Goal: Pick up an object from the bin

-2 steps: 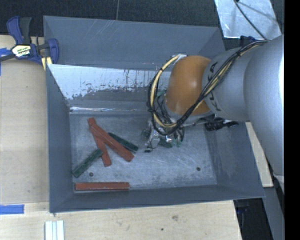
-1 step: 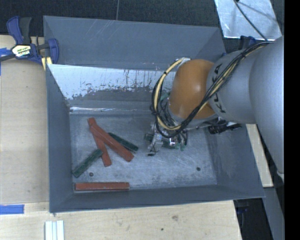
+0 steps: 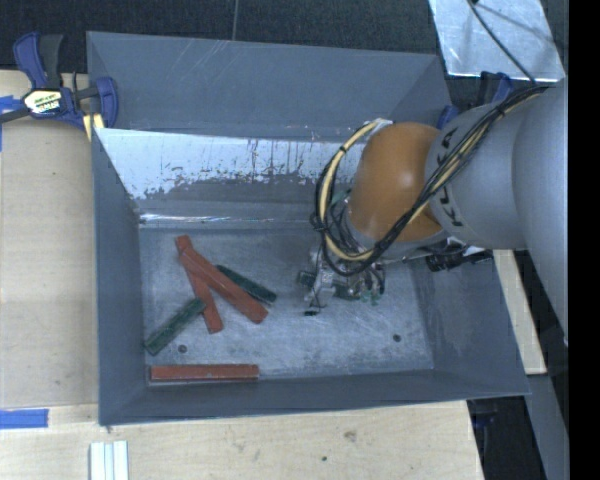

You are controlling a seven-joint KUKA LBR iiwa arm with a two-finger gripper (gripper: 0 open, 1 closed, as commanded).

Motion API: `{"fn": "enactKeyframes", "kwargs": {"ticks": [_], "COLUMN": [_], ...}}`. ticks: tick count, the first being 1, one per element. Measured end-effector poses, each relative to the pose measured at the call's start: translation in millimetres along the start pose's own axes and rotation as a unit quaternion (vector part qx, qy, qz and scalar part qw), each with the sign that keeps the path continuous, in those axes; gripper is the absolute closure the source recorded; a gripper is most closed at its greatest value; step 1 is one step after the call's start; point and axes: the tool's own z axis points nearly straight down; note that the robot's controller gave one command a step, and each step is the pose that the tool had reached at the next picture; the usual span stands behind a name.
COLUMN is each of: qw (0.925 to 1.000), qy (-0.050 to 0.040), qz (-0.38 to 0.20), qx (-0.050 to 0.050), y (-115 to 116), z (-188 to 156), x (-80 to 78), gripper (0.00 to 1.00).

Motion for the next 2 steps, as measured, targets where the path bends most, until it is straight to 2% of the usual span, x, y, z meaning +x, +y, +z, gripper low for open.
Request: {"fn": "enactKeyframes", "kwargs": {"ticks": [1, 2], "qw": [0.9975, 0.9975], "qy": [-0.0046, -0.0009], "qz": [-0.071, -0.071], "qx": [0.000, 0.000], "y": [-12.2, -12.0], "z": [-167.4, -162.9], "x": [27.1, 27.7], "gripper": [1.00, 0.00]}}
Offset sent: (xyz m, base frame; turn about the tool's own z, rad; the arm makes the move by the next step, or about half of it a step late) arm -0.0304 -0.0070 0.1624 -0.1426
